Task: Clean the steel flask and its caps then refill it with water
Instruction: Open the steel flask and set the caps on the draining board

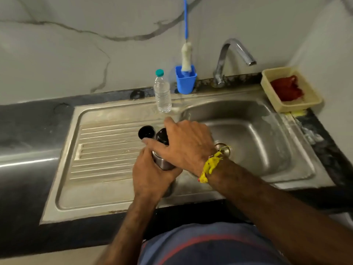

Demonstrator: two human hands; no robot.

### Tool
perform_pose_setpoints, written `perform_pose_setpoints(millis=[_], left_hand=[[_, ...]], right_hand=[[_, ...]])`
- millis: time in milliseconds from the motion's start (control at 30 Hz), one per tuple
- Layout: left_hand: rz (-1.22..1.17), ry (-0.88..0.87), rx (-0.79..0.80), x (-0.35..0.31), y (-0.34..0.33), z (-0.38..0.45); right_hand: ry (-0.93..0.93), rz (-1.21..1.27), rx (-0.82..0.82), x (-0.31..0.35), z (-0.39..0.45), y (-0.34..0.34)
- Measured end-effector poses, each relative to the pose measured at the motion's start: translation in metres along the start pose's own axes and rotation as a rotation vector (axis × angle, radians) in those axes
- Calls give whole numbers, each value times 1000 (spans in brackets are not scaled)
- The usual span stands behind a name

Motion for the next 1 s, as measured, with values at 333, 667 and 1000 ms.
perform_pose_setpoints(millis=[333, 667, 1000], left_hand=[[-18, -42, 111, -6, -10, -5], [25, -47, 107, -5, 0, 0], [76, -94, 100, -5, -3, -10]], right_hand=[[414, 124, -44, -33, -6, 5], [149, 136, 262, -28, -11, 24], [167, 211, 233, -14, -16, 25]])
Point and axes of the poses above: each hand's wrist, its own z-axis towards the middle knuckle, its own y-axis out of the back of the hand, x = y × z, the point moved 3 cm from there along z, towards the middle knuckle, and after that the axes turned 2 degrees about -z, right-handed, at the moved point
